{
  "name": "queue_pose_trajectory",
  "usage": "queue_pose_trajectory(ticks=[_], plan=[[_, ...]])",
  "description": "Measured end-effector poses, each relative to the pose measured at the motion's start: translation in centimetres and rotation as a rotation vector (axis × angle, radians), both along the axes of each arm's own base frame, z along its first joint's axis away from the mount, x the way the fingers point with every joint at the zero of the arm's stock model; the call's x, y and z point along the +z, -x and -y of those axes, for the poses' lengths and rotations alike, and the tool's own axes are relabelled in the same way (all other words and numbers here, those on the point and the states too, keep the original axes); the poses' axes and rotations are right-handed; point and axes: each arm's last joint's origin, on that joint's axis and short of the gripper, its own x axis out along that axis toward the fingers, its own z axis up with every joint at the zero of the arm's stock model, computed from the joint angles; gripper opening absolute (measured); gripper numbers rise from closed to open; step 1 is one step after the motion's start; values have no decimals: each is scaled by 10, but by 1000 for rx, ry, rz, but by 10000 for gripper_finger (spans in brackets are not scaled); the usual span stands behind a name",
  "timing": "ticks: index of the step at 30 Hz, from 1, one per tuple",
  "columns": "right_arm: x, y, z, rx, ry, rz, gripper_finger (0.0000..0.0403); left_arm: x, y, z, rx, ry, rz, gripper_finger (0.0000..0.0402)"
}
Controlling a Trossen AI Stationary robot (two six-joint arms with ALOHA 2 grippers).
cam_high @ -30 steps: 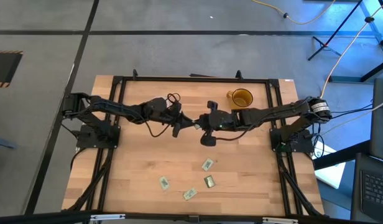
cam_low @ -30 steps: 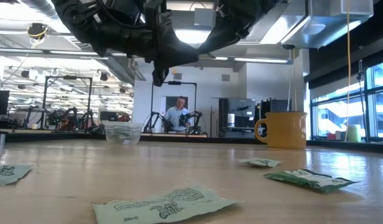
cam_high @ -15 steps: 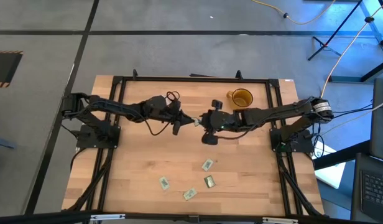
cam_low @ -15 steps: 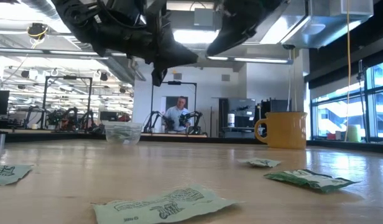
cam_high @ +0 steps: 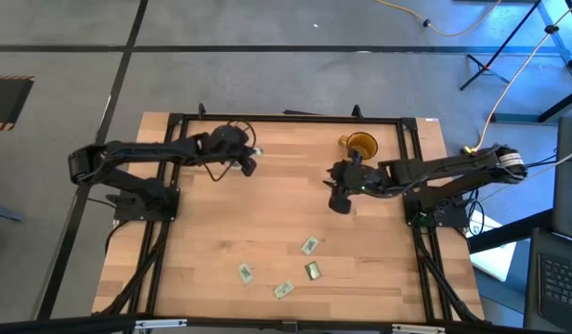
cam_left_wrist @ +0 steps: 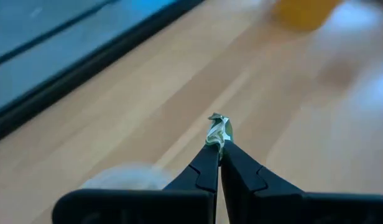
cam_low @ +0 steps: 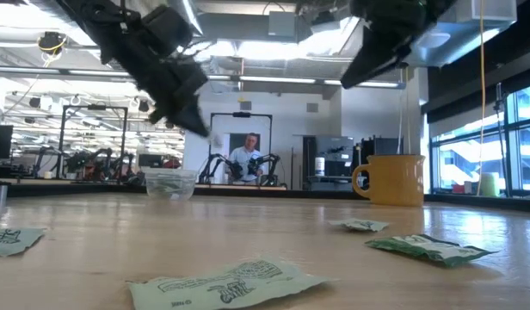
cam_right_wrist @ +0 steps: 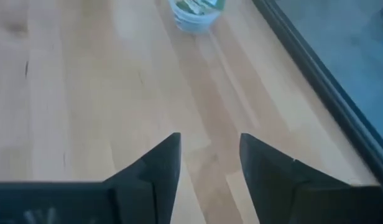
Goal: Pick and place Stevia / Truvia into bins
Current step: Put the truvia packet into the transparent container
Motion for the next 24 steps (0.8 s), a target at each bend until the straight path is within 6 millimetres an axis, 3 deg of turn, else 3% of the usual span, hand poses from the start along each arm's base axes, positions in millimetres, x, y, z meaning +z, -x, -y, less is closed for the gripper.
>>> queue_pose_trajectory(ticks=[9, 24], plan=[[-24, 14, 1, -32, -34, 14, 168, -13, 23, -16, 97, 101, -145, 5], [-26, 14, 1, -31, -35, 23, 168, -21, 32, -13, 76, 200, -234, 7]])
